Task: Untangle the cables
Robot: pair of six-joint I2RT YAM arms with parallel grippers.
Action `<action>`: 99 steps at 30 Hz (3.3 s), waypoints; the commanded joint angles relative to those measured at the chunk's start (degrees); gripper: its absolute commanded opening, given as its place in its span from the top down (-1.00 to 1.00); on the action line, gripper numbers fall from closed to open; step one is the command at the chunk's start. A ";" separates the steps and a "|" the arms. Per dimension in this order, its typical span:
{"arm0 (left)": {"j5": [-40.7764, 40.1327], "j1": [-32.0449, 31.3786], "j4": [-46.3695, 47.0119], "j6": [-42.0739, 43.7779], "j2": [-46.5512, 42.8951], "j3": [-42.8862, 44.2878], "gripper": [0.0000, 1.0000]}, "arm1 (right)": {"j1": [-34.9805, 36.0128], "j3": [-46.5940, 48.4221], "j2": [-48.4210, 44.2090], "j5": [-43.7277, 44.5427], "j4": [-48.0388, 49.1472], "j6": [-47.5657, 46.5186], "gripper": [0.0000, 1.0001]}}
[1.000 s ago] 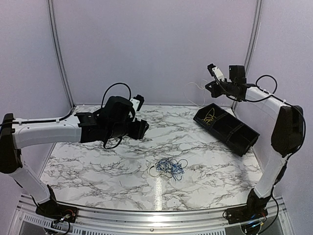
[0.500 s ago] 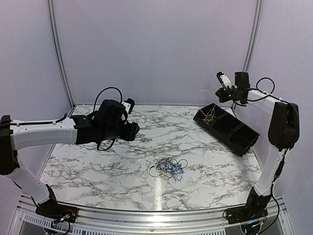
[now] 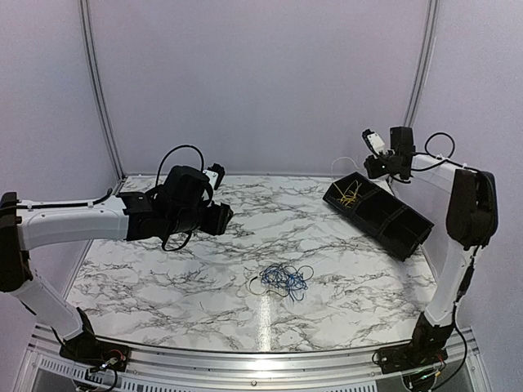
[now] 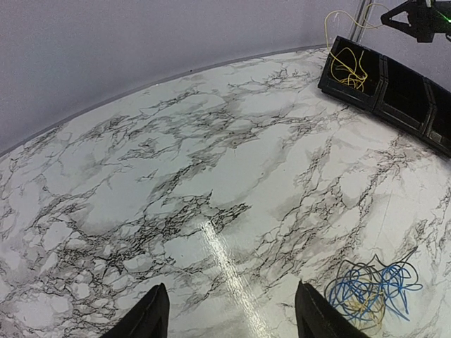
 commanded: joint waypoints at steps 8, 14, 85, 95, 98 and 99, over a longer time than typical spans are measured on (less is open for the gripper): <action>-0.83 -0.13 0.75 0.54 -1.32 0.41 -0.28 | -0.12 2.86 7.73 6.20 -3.08 -3.47 1.00; -0.64 -0.14 0.71 0.62 -1.25 0.50 -0.28 | -0.07 5.15 10.28 5.84 -5.12 -4.31 1.00; 27.25 -9.16 13.24 -31.54 20.04 0.41 0.47 | 41.19 -41.78 -25.81 -16.81 -2.30 -17.85 0.25; 27.13 -8.32 12.10 -30.54 22.35 3.07 0.96 | 41.21 -42.01 -24.22 -17.03 -0.26 -16.36 0.08; 27.21 -8.32 12.20 -30.21 22.23 3.14 1.00 | 41.48 -41.60 -21.40 -17.74 1.28 -14.93 -0.05; 27.24 -8.32 12.22 -30.09 22.16 3.14 1.00 | 41.62 -41.14 -20.05 -17.22 1.54 -14.46 -0.06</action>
